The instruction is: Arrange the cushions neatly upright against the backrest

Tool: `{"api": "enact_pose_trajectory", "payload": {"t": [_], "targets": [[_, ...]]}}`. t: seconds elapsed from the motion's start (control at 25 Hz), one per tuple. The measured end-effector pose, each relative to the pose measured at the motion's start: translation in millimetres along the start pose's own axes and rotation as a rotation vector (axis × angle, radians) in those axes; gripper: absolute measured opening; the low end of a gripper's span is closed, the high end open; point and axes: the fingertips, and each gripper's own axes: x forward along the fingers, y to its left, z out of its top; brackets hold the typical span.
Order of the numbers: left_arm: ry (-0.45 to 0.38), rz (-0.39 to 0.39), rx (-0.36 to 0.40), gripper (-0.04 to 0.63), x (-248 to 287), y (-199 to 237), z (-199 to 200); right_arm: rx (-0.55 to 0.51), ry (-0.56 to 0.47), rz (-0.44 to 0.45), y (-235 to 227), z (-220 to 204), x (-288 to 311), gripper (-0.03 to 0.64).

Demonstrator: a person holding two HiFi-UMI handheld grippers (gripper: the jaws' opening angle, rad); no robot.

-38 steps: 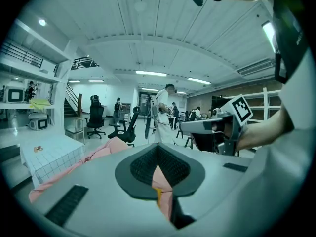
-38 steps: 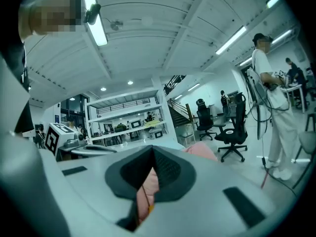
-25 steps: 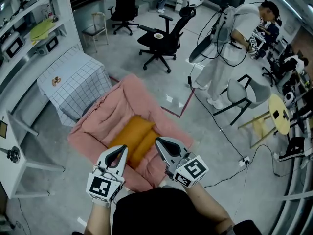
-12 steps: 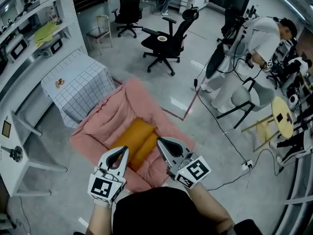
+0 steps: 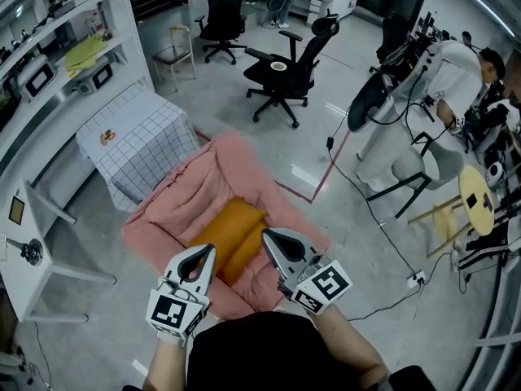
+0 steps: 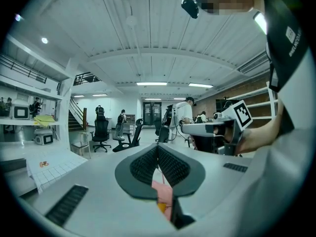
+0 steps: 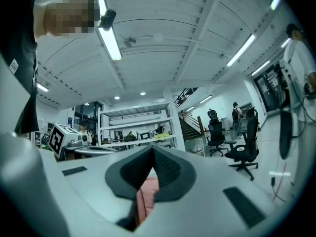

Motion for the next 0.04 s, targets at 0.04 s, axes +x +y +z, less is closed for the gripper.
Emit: {"api": "enact_pose_trajectory", "payload": {"t": [0.04], "targets": [[-0.001, 0.0, -0.001, 0.014, -0.3, 0.5, -0.3, 0.0, 0.0, 0.002, 0.3, 0.1, 0.6, 0.008]]}}
